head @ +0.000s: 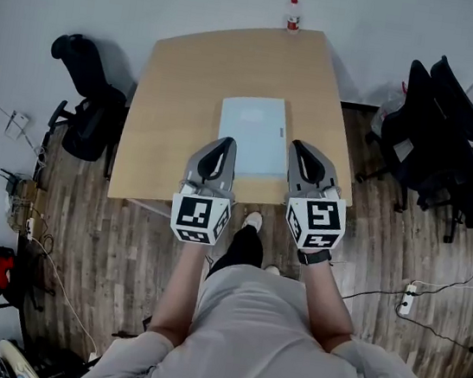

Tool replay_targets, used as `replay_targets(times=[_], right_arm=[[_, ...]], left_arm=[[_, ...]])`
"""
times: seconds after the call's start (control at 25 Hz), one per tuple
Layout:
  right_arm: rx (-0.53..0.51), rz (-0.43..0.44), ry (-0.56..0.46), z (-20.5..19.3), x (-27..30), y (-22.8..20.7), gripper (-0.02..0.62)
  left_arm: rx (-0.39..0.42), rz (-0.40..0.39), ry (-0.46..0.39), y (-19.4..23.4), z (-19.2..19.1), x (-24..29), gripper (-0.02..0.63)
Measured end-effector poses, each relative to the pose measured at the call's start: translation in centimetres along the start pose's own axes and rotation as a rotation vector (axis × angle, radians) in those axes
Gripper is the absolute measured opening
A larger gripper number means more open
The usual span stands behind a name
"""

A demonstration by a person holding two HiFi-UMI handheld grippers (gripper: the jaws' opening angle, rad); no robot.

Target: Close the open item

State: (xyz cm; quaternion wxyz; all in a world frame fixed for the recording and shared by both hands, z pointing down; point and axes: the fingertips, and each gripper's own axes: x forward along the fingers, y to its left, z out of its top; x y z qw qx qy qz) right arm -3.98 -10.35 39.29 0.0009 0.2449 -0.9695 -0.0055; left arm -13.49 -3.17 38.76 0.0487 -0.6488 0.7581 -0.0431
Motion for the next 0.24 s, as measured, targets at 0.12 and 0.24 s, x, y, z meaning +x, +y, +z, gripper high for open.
replay_targets(times=[0.12,0.24], right_arm=[[0.008,-0.006,-0.008,0.0,-0.1,-0.4,0.014],[0.017,-0.013,-0.014,-0.1,0.0,-1.3,0.014]], left_arm=[[0.017,-0.013,0.008,-0.5,0.0,0.2,0.009],[0.027,-0.024,0.018,-1.0,-0.1,0.9,0.009]])
